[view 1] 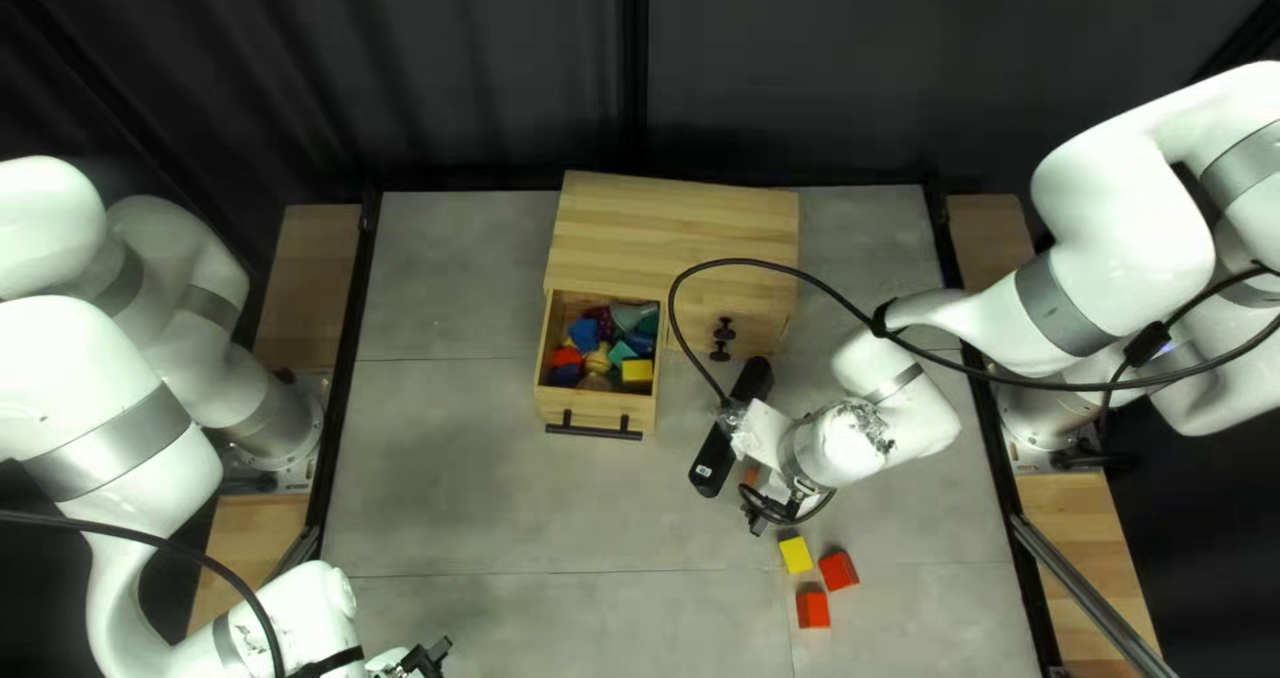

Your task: Open drawers and place objects into drawer and close

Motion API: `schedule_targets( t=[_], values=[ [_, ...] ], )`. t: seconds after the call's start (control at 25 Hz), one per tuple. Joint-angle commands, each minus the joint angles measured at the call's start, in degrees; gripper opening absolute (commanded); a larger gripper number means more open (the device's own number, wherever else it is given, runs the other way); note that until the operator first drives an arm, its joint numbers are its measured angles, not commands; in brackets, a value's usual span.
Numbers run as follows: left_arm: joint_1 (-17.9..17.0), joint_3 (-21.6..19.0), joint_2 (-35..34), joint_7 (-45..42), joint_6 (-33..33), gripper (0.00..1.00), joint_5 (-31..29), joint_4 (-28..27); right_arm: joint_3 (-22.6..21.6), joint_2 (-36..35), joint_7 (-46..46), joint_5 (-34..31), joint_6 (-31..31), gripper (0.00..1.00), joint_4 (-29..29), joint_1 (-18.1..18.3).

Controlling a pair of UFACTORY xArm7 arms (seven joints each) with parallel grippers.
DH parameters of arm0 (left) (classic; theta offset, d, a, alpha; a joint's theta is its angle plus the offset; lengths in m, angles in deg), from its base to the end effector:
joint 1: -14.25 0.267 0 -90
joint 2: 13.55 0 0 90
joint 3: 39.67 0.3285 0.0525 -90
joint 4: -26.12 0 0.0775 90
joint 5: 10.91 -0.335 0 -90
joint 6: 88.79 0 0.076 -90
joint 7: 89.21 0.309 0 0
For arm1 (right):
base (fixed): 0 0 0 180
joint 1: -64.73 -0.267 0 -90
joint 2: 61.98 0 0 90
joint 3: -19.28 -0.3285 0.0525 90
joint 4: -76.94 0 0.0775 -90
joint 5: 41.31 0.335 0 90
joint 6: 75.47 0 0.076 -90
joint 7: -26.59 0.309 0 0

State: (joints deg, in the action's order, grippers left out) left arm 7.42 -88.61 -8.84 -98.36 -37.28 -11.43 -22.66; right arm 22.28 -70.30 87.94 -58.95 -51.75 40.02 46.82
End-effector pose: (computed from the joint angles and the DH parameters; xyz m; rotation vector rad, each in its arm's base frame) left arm 0.2230 -0.3420 0.0987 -2.8685 1.2487 0.1804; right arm 0.4223 0.0937 0.0275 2.9634 -0.8083 0.2368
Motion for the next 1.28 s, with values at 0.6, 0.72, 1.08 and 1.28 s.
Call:
schedule_targets(
  t=[0.6, 0.72, 1.08, 1.28],
  values=[
    [0.0, 0.0, 0.0, 0.0, 0.0, 1.00, 0.0, 0.0, -1.3, -2.3, -5.4, 4.3, -2.5, 0.09, 0.3, 2.1],
    [0.0, 0.0, 0.0, 0.0, 0.0, 1.00, 0.0, 0.0, -1.2, -1.5, -5.4, 4.2, -1.4, 0.06, 0.2, 2.0],
    [0.0, 0.0, 0.0, 0.0, 0.0, 1.00, 0.0, 0.0, -1.6, 3.5, -3.6, 2.3, 10.2, 0.05, -4.8, 0.7],
    [0.0, 0.0, 0.0, 0.0, 0.0, 1.00, 0.0, 0.0, -1.7, 7.4, -3.0, -0.6, 18.8, 0.04, -9.6, 0.7]
  ],
)
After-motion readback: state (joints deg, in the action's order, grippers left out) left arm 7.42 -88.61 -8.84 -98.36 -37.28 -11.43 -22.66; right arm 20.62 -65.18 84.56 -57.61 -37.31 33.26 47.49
